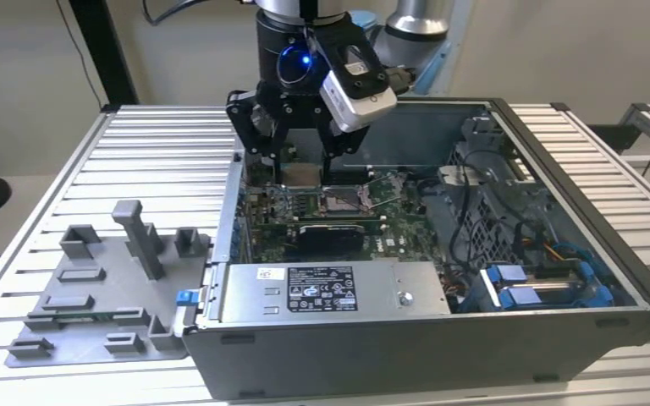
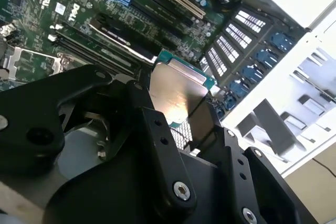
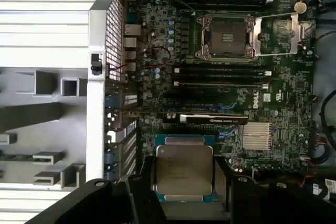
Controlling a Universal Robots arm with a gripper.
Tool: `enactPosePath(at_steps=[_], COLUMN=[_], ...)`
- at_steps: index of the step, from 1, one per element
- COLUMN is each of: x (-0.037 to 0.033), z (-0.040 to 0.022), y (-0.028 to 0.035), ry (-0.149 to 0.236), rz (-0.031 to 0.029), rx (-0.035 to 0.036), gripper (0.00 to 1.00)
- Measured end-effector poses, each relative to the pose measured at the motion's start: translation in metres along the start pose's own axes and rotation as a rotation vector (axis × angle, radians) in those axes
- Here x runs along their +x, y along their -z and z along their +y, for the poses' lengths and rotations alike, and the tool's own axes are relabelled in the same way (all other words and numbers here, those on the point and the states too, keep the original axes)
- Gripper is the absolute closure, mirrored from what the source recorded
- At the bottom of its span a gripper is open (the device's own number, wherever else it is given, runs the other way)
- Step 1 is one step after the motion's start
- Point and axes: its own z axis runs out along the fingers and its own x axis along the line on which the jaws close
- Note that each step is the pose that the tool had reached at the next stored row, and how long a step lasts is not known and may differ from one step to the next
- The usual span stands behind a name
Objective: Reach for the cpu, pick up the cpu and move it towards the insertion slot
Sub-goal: 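Pick up the cpu and move it towards the insertion slot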
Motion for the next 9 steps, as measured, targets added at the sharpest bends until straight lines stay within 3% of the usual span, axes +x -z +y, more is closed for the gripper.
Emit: enactPosePath(at_steps=[9], x=[-0.0178], z=[0.0], y=[0.0001], ry=[0.0], rz=[0.0], rx=[-0.0001], gripper=[1.0])
